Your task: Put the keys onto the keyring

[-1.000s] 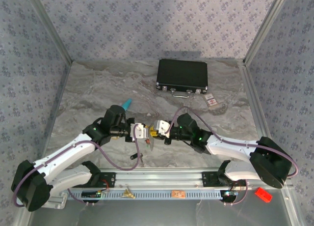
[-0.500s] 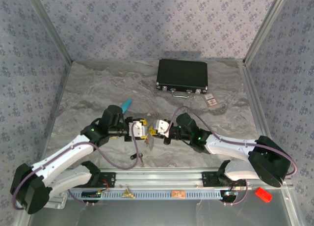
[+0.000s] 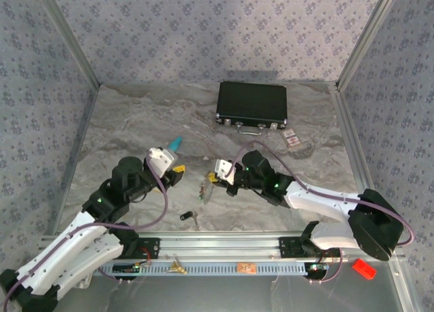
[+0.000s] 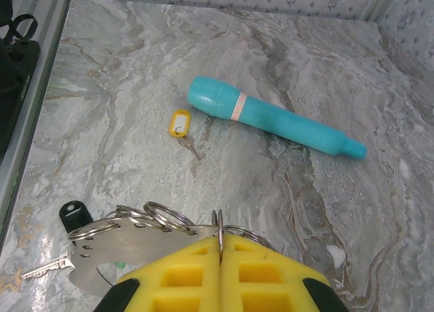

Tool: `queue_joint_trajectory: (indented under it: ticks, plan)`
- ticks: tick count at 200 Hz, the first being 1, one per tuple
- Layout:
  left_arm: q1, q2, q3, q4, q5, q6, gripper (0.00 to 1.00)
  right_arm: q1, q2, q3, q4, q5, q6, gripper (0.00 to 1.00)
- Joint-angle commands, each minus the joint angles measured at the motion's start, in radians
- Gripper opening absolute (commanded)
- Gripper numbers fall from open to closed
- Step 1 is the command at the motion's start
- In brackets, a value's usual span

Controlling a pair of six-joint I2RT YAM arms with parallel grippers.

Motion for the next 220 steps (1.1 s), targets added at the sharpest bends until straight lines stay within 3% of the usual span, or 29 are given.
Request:
queue_joint_trajectory:
  ticks: [1,15,40,66,90,117,180,220]
  plan:
    - [0.0,0.022,0.063,-0.179,-0.142,-0.427,0.43,-0.011,-0.03,0.036,-0.062,-0.01,0.022,0.0]
    - [0.0,0.072,0.1,-0.308,-0.171,-0.632,0.44,-0.016,-0.04,0.036,-0.076,-0.007,0.02,0.0]
    - [-0.021,0.152,0.114,-0.445,-0.099,-0.87,0.41,-0.03,-0.06,0.029,-0.105,-0.011,0.017,0.0]
    - [-0.104,0.166,0.04,-0.428,-0.067,-1.06,0.39,-0.041,-0.072,0.023,-0.12,-0.019,0.016,0.0]
    - [-0.197,0.174,-0.058,-0.377,-0.043,-1.156,0.39,-0.048,-0.079,0.018,-0.127,-0.027,0.014,0.0]
    - [-0.255,0.217,-0.113,-0.285,-0.033,-1.155,0.39,-0.05,-0.079,0.019,-0.131,-0.036,0.015,0.0]
    - [-0.275,0.454,-0.048,-0.251,0.001,-0.983,0.36,-0.048,-0.085,0.018,-0.145,-0.048,0.018,0.0]
    - [-0.276,0.527,-0.037,-0.179,0.048,-0.934,0.32,-0.049,-0.085,0.018,-0.147,-0.057,0.014,0.0]
